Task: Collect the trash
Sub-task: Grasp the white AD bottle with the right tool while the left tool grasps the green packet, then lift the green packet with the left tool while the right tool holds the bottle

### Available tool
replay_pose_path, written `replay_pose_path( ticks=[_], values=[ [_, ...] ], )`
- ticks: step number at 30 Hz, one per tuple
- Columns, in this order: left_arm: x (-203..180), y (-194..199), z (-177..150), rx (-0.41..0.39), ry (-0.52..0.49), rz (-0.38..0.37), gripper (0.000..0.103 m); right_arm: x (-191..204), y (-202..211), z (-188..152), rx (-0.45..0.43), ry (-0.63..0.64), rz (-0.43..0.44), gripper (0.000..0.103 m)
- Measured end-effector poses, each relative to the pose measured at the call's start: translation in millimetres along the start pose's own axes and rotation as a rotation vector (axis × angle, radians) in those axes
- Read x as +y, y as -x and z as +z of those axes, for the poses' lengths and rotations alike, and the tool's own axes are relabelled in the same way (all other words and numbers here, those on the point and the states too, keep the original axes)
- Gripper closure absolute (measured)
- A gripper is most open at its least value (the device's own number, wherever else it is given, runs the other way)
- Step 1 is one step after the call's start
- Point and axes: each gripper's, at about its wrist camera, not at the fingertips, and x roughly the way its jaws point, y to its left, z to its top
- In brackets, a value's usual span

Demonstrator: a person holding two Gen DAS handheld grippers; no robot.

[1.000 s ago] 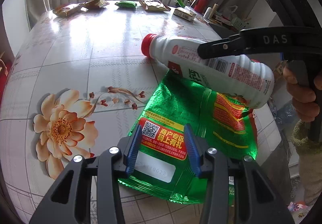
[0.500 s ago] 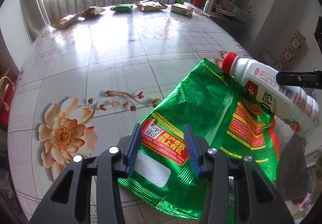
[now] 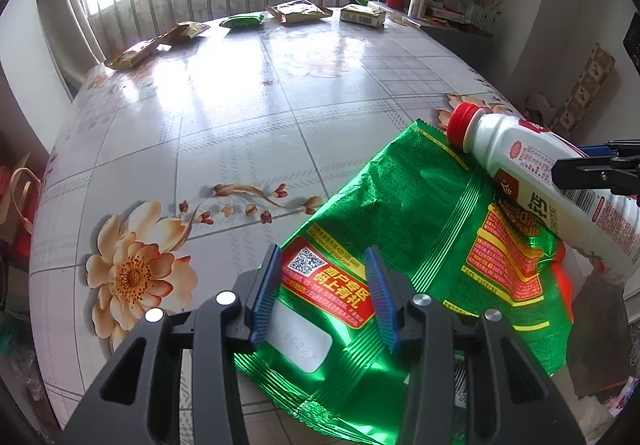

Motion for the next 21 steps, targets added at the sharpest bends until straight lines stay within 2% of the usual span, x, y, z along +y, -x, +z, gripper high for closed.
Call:
replay_pose_path(
  ticks=[4,8,13,18,21],
  values=[
    [-3,-1,0,-0.002,-0.007,0.013,0.061,0,5,-3,-0.018,0.002,0.002,0.051],
    [-4,-1,-1,-0.002,-0.006,0.021,0.061,-26,17,-12,-0.067,-0.119,-0.038,0.051],
    [-6,-3,1,-0.005,-0.002,0.038,0.061,-56,27,-40,-0.091,-0.272,-0.025,0.051],
    [-3,-7,7,-0.007,0.057,0.049,0.061,-49,22,-70,-0.107,-0.371,0.022,0.050],
    [-3,-7,10,-0.001,0.083,0.050,0.060,-37,21,-74,-0.128,-0.398,0.047,0.050]
  ],
)
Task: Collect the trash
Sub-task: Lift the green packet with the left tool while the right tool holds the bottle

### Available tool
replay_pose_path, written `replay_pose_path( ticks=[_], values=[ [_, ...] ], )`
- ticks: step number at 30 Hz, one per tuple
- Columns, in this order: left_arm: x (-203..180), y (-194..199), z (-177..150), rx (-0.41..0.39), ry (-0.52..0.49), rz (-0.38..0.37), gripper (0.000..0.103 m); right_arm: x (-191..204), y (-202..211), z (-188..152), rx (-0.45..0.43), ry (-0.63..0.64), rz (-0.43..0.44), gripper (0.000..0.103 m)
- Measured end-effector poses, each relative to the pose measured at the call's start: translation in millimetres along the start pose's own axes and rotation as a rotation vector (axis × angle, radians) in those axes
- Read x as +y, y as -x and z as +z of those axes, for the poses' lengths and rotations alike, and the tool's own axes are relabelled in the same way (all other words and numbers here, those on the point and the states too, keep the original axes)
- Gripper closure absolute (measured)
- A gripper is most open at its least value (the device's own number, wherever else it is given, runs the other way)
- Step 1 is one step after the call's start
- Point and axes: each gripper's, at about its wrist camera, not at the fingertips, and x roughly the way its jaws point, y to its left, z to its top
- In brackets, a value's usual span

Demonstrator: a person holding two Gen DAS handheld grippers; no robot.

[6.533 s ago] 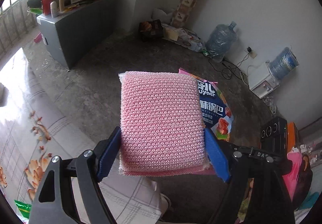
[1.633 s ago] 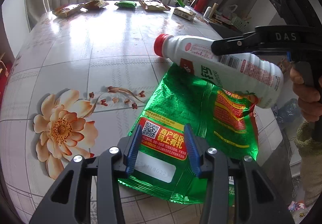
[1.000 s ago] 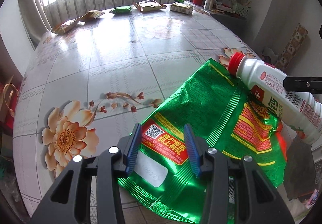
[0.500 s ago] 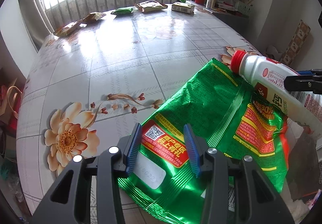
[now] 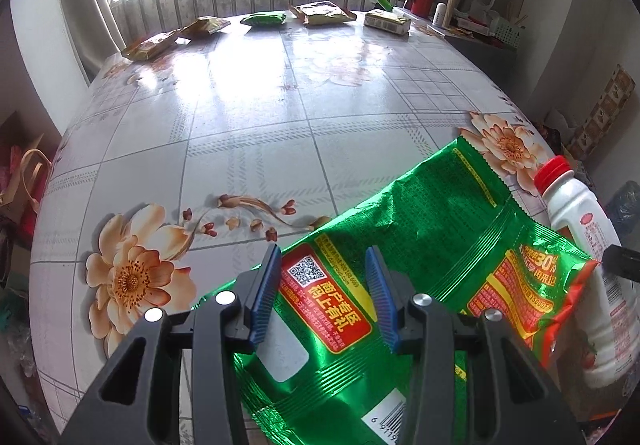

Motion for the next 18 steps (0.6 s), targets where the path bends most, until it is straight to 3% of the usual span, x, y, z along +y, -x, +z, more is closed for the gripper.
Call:
replay_pose_path(
  ticks=[3,7,12,13,14,18],
  values=[
    [-1,3,-1,0.019,0.023,-0.043,0.059,10,-5,4,-0.023,0.000,-0.004,0.050],
    [1,12,-10,0.080,0.081,-0.189,0.053,21,-13,14,-0.052,0.021,-0.027,0.050],
    [4,19,-32,0.256,0.195,-0.626,0.043,27,-23,30,-0.071,0.072,-0.031,0.050],
    [7,20,-35,0.274,0.224,-0.669,0.043,27,-25,32,-0.074,0.077,-0.032,0.050],
    [12,21,-36,0.264,0.245,-0.669,0.043,27,-25,33,-0.075,0.079,-0.033,0.050],
    [36,36,-31,0.142,0.276,-0.548,0.043,26,-25,30,-0.080,0.079,-0.030,0.050]
  ],
)
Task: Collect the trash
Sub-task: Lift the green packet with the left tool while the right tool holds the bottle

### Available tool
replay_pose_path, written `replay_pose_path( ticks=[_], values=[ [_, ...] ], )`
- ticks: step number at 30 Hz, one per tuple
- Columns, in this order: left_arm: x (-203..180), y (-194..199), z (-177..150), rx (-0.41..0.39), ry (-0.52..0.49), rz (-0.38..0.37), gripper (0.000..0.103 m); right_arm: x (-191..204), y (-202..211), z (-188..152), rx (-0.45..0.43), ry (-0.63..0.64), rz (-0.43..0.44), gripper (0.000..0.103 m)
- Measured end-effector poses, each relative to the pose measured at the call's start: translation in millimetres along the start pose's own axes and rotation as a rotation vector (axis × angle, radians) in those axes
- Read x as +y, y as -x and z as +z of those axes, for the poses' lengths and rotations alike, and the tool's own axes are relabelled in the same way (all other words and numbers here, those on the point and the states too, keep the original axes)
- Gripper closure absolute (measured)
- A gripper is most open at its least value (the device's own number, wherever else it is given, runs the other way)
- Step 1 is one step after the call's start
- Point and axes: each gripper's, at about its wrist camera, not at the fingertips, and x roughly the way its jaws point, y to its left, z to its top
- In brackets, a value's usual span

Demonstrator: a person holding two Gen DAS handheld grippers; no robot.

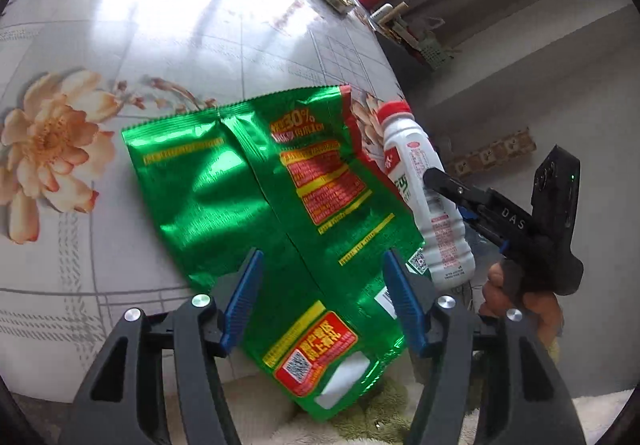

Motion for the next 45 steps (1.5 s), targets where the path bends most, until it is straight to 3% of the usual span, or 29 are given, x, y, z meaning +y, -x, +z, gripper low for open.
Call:
replay_pose_path(
  ticks=[5,9,13,22,30,34,36,40,45],
  values=[
    [8,29,2,-0.086,-0.021,0.081,0.043,2,1,-3,-0.006,0.020,-0.013,0.050],
    [15,36,-13,-0.025,-0.029,0.090,0.043,3,0,-2,-0.008,0.017,-0.011,0.050],
    [28,23,-30,0.047,0.023,0.062,0.043,2,0,-1,-0.011,0.012,-0.009,0.050],
    [37,10,-18,-0.005,0.166,-0.165,0.045,13,-1,-6,-0.004,0.051,-0.012,0.050],
    [29,23,2,-0.132,0.209,-0.388,0.045,15,-2,-7,-0.020,0.056,-0.028,0.050],
    [16,7,6,-0.087,0.176,-0.337,0.045,18,-2,-8,-0.027,0.063,-0.033,0.050],
    [9,-3,5,-0.059,0.167,-0.294,0.053,19,-2,-8,-0.028,0.065,-0.033,0.050],
    [-9,-10,5,-0.042,0.044,-0.081,0.071,18,-1,-8,-0.020,0.067,-0.035,0.051],
    [-30,-18,5,-0.030,-0.168,0.192,0.074,13,0,-3,0.021,0.059,-0.032,0.049]
  ],
)
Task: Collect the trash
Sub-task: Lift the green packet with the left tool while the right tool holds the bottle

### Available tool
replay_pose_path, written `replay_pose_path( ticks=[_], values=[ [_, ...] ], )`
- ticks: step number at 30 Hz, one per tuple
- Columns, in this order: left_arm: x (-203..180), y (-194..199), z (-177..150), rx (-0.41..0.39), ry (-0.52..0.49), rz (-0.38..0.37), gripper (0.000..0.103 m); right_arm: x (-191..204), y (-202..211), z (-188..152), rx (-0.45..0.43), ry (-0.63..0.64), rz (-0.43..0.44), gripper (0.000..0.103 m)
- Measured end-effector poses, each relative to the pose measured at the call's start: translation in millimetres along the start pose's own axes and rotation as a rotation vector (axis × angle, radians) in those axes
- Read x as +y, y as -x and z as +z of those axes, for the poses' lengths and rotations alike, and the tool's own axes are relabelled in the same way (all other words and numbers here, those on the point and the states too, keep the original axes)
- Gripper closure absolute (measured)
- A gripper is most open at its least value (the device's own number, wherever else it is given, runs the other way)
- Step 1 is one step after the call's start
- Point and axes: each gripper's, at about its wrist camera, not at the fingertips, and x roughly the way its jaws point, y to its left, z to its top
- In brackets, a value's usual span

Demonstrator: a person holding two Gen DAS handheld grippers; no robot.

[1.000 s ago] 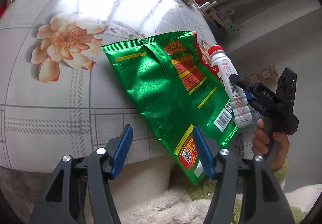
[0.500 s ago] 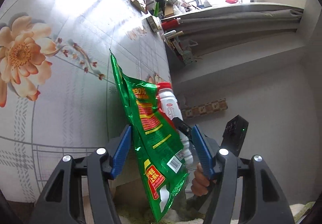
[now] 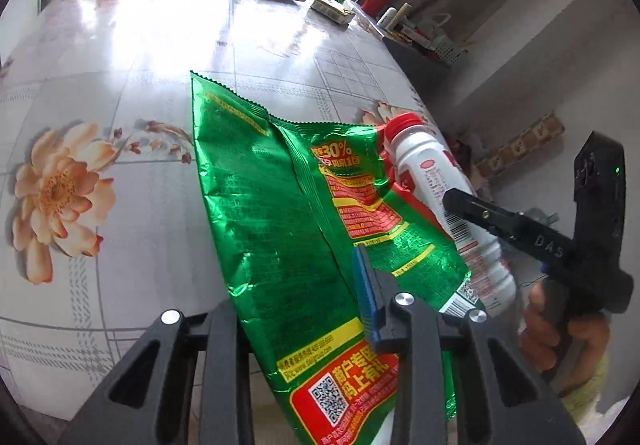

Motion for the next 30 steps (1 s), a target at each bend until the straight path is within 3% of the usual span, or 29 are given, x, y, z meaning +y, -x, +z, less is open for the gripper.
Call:
replay_pose_path(
  ticks=[3,5,9,14,19,30],
  values=[
    [-10,-6,1,0.014,-0.086,0.081,0.074,-2,-1,3,0.038,0.004,0.019,0.047],
    [-12,-8,1,0.018,-0.113,0.107,0.074,-4,-2,5,0.066,-0.001,0.042,0.040],
    [-16,-12,4,0.016,-0.143,0.137,0.075,-6,-3,6,0.089,-0.005,0.061,0.039],
    [-22,-12,6,0.006,-0.168,0.160,0.077,-7,-6,3,0.110,-0.021,0.075,0.040],
    [-26,-12,4,0.002,-0.190,0.166,0.082,-9,-8,1,0.120,-0.062,0.134,0.049],
    [-30,-9,1,-0.010,-0.207,0.169,0.090,-17,1,-2,0.087,-0.091,0.139,0.049]
  ],
)
